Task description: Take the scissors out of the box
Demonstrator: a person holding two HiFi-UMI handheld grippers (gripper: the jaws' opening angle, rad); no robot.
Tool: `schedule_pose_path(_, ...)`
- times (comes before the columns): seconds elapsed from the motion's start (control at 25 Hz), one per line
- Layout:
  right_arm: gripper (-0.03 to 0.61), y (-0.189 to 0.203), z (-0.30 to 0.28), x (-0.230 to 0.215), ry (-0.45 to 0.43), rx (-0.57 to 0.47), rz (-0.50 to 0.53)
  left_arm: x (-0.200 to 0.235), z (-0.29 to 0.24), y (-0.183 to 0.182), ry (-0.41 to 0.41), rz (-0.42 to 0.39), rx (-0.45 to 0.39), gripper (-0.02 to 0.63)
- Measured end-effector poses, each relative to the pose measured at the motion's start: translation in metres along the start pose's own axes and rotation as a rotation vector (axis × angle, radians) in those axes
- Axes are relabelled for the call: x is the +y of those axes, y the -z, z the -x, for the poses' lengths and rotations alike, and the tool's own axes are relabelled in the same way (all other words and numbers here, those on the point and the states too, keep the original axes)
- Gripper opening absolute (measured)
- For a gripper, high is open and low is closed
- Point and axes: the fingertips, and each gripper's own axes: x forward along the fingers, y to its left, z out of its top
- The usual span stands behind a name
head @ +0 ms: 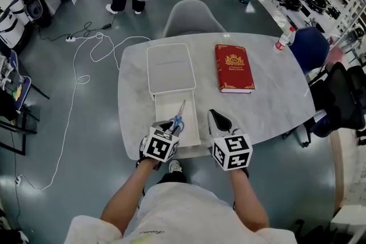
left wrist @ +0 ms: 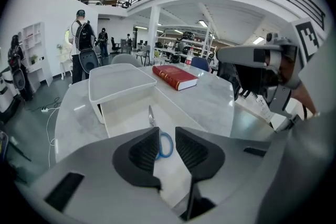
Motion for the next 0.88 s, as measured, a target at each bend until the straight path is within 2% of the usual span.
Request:
schedule_pose_path(0.2,0.005,-0.004,-0.025,-0.002,0.0,0.028,0.005,0.01,-0.015,-0.001,0.019,0.01,0.049,0.075)
schedule_pose_path(0.52,0.005,-0.003,-0.047,-0.012,-0.014,0.052,0.007,0.012,-0.031,-0.001,0.029,-0.002,0.079,0.078)
schedule_pose_path(0.72,0.005,-0.004,-0.06,-0.021,-0.062,0.046,0.005,0.015,-0.039,0.004,-0.007,0.007,0.115,0.081)
schedule_pose_path(0.88,0.005,0.0,-0.071,-0.028,-0.133,0.056,0.013,0.017,-0.048,0.008,-0.059,0.047,0.139,0.086)
